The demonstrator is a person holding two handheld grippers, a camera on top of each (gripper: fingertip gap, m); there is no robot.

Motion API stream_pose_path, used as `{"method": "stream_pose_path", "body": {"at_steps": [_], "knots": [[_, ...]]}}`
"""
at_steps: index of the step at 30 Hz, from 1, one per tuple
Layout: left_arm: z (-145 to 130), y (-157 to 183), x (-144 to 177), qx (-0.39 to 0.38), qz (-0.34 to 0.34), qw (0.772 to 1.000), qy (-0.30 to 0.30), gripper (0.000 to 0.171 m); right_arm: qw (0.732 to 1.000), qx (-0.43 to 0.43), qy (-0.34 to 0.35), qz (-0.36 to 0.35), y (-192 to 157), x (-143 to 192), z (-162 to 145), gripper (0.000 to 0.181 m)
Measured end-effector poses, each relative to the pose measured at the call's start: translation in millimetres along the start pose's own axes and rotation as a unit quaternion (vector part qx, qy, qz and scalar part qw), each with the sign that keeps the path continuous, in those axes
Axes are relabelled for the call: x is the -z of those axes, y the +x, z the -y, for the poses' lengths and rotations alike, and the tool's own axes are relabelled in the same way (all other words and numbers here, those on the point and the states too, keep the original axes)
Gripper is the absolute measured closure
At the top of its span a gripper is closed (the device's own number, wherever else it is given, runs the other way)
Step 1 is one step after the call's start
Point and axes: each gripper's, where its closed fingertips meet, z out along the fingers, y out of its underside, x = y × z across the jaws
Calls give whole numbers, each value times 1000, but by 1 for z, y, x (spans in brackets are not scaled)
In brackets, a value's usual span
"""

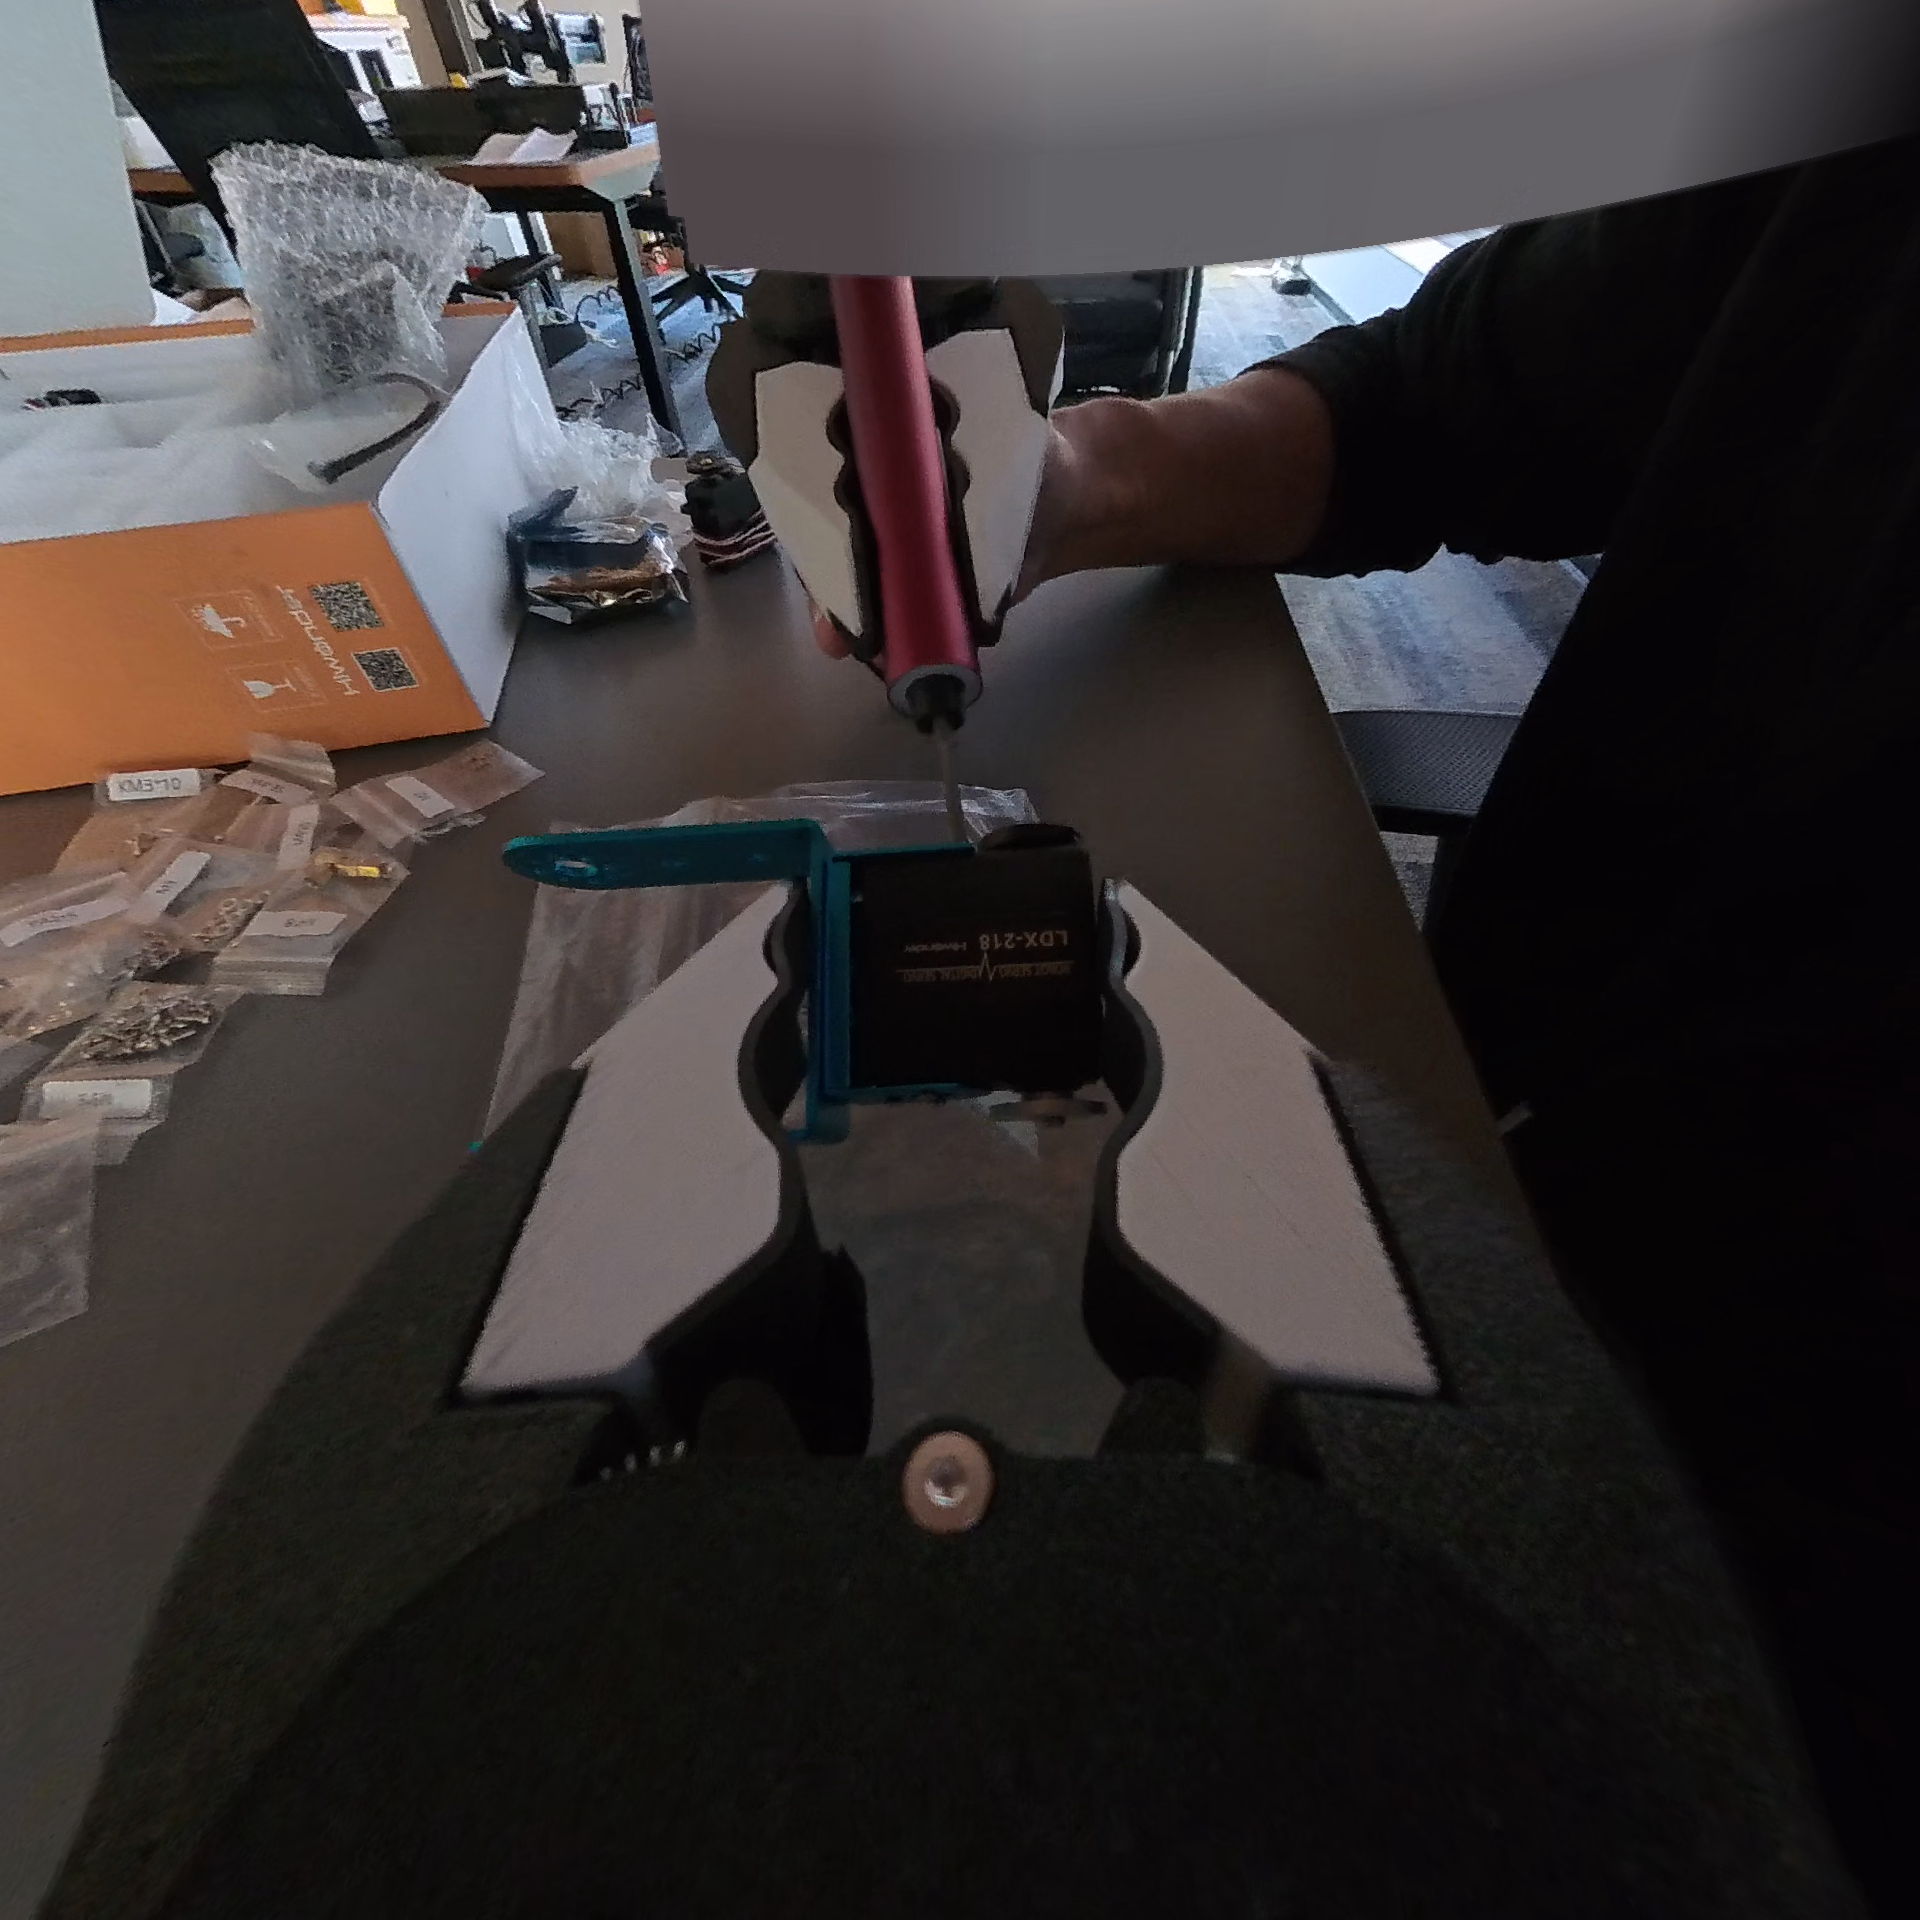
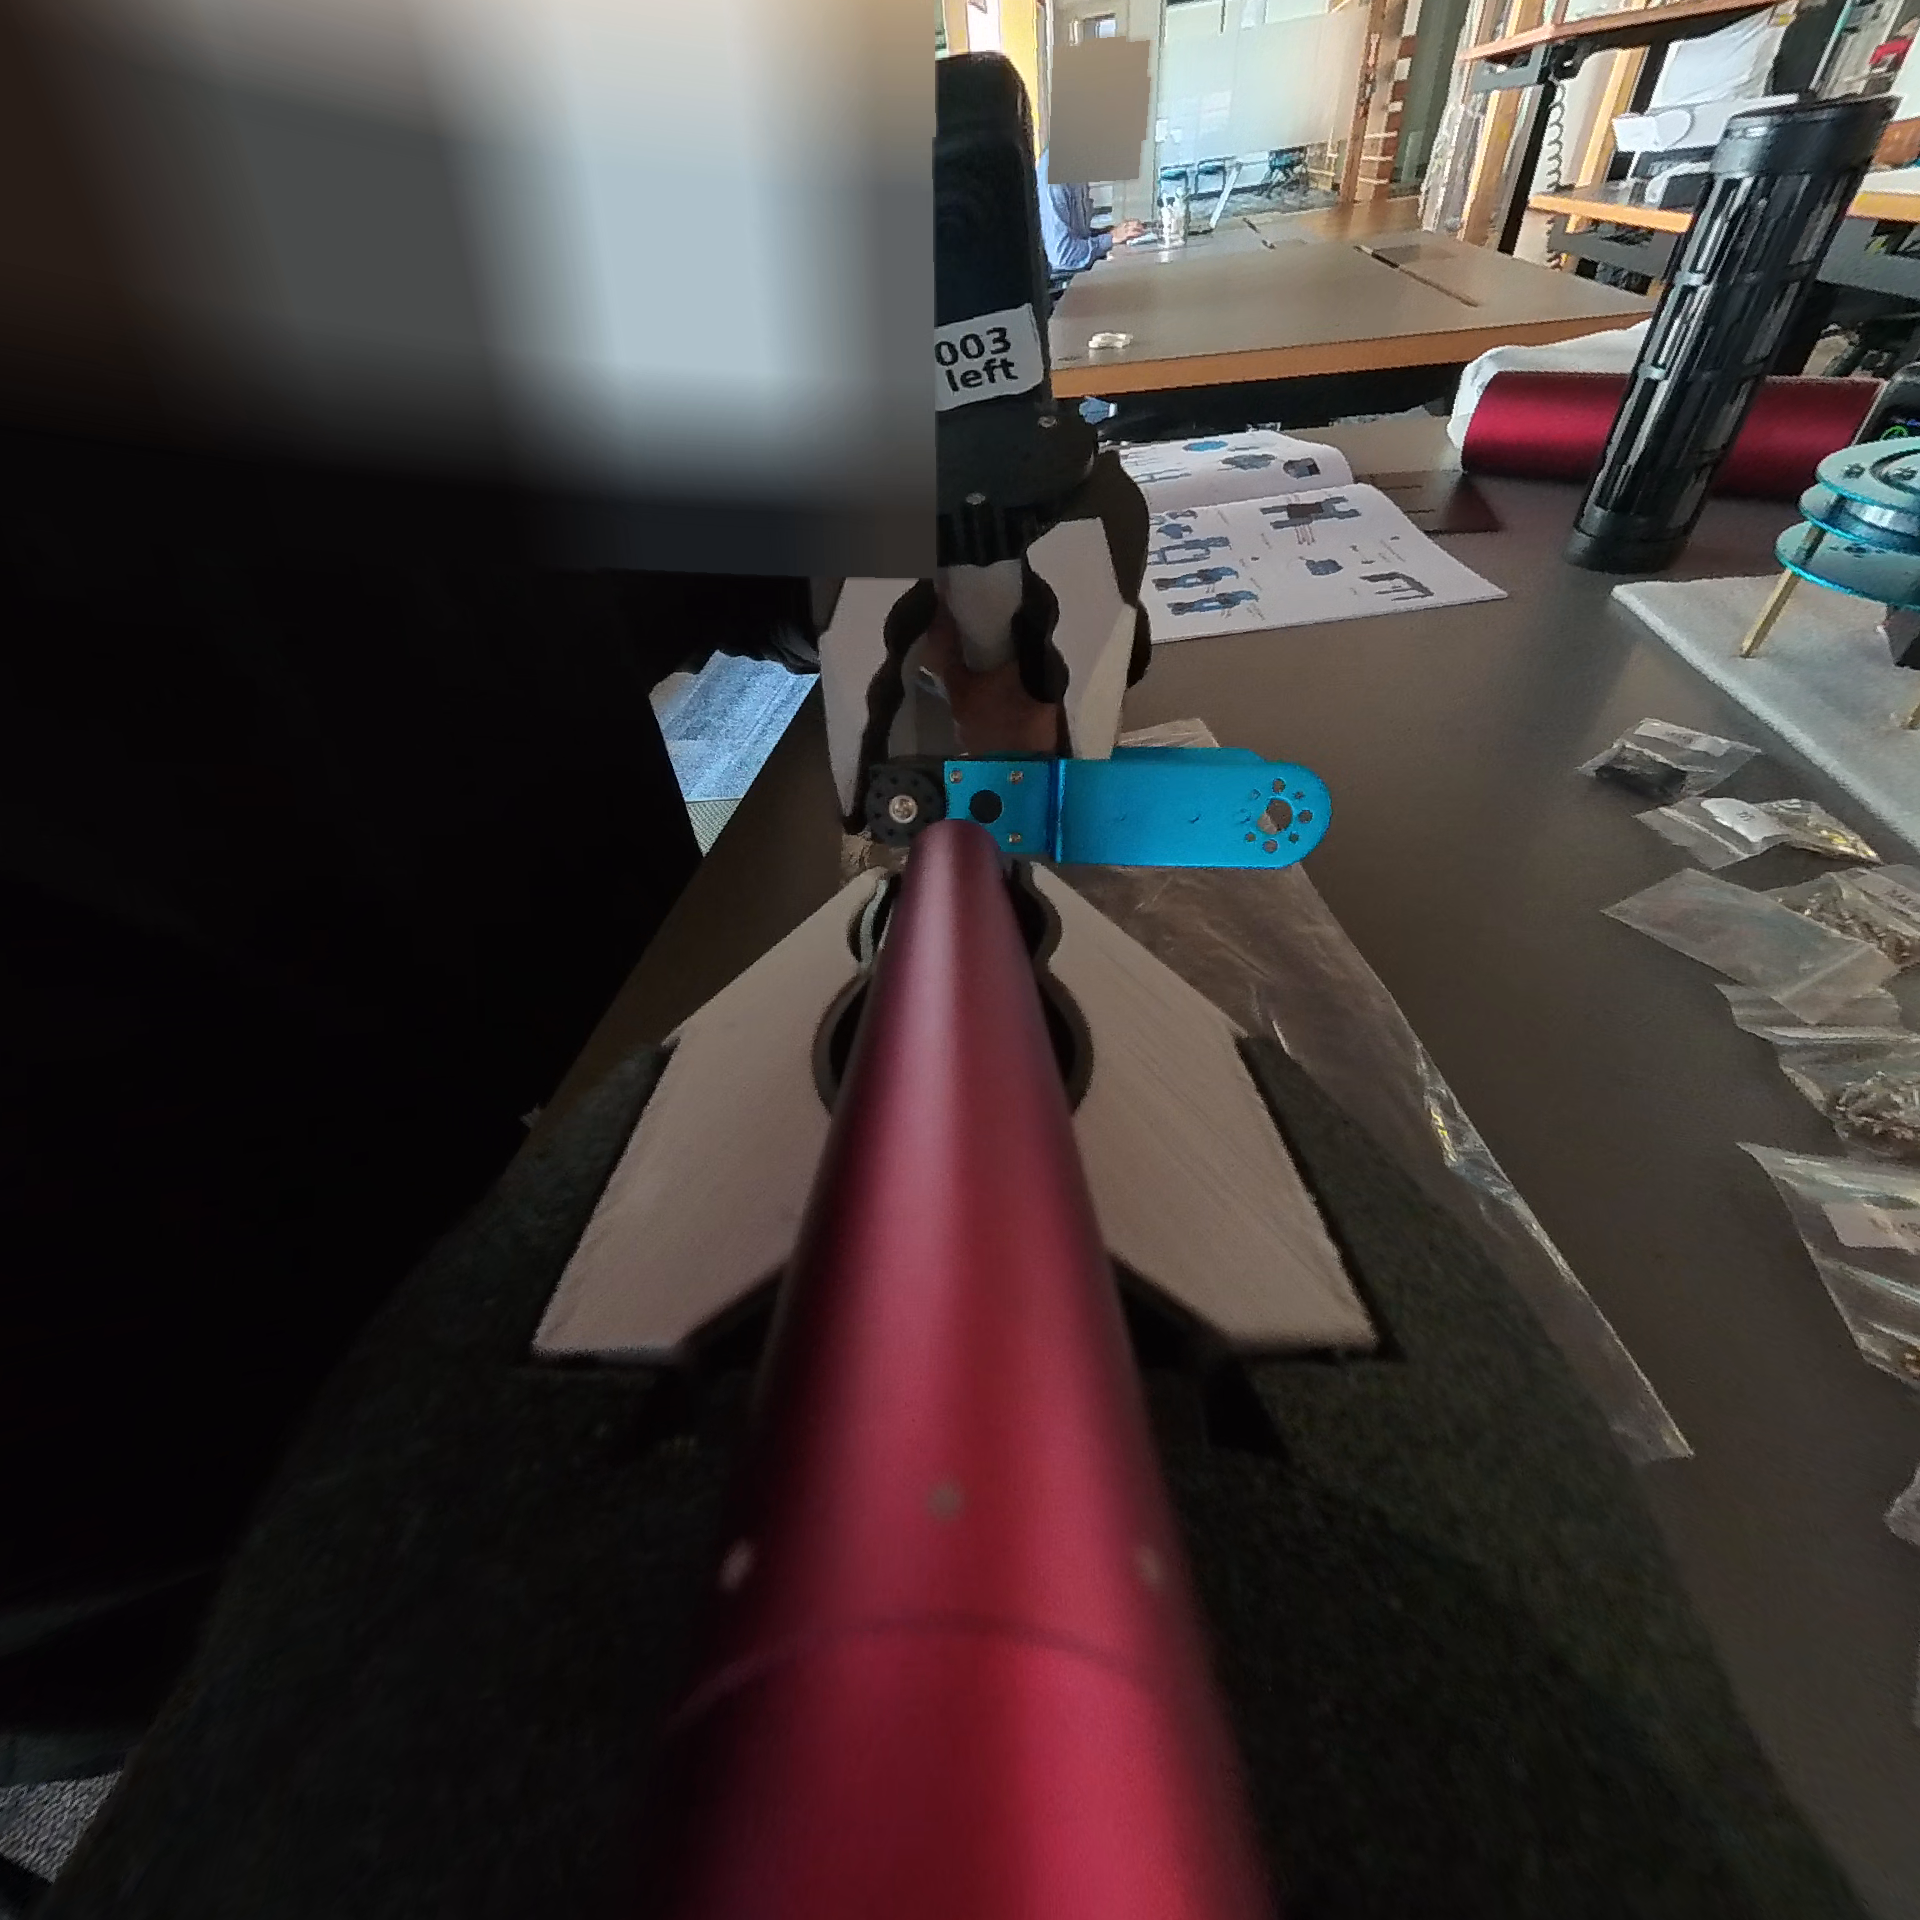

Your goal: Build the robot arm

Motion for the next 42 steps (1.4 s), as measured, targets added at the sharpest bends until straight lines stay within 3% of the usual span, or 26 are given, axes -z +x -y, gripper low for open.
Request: {"method": "stream_pose_path", "body": {"at_steps": [9, 16, 24, 42], "knots": [[13, 0, 5, 46, -19, 998, 35, 118, 999, 32, 25, -12, -3, 2, 12, 161], [5, 1, -1, -28, 35, 999, -6, 118, 1000, 6, 5, -6, -1, 3, 5, 161], [19, 6, -1, -54, 82, 995, 11, 118, 1000, 9, 22, -3, -7, 9, 15, 160], [32, 9, -2, -58, 89, 994, 39, 118, 999, 7, 38, 3, -11, 16, 25, 159]]}}
